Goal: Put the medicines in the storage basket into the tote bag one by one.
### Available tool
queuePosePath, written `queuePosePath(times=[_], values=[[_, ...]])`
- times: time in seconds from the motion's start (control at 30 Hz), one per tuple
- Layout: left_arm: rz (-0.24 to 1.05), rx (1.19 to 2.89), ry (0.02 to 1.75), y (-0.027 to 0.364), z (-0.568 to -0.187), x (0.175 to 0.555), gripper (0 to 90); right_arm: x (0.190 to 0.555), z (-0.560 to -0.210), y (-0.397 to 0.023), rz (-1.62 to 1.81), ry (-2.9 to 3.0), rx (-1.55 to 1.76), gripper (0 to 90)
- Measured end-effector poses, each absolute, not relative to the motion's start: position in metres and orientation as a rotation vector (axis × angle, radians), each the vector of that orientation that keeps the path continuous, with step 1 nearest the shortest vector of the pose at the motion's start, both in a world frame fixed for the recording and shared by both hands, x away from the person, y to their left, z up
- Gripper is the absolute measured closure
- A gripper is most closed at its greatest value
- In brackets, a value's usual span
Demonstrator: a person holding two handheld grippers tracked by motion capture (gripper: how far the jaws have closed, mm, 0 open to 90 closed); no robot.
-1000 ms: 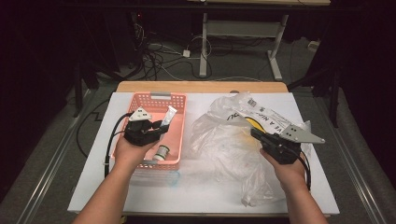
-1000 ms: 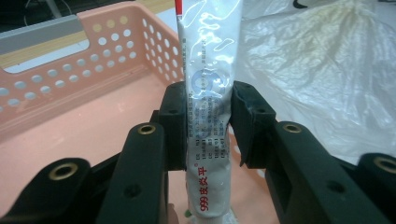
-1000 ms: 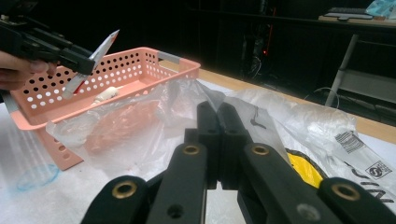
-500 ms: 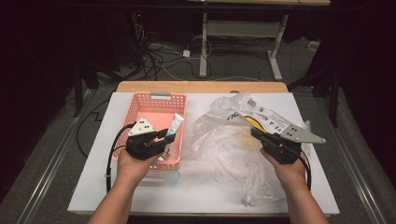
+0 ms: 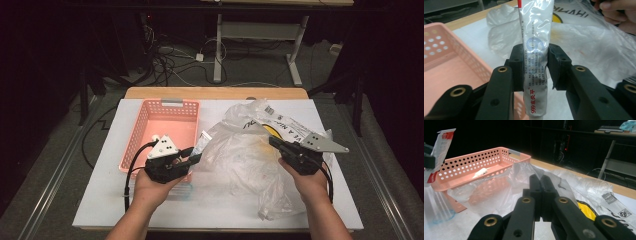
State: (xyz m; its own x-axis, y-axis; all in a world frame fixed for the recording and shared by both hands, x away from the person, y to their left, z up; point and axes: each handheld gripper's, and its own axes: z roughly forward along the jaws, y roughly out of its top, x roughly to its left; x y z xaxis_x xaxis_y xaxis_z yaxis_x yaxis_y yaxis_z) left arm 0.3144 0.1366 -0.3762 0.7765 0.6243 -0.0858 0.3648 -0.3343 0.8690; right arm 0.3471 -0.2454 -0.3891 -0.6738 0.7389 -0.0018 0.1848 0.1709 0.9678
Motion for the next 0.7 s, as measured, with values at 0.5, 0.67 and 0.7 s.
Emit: queuePosePath(times=[0.5, 0.67, 0.7], values=[[0.267, 1.982, 0.684, 0.116, -0.389, 0.296, 66.4, 0.346, -0.388, -0.244, 1.527, 1.971, 0.853, 90.0], [0.249, 2.003, 0.650, 0.104, -0.392, 0.292, 66.4, 0.345, -0.387, -0.244, 1.532, 1.971, 0.852, 90.0], [0.249, 2.003, 0.650, 0.104, -0.392, 0.292, 66.4, 0.345, -0.387, -0.244, 1.532, 1.971, 0.852, 90.0]])
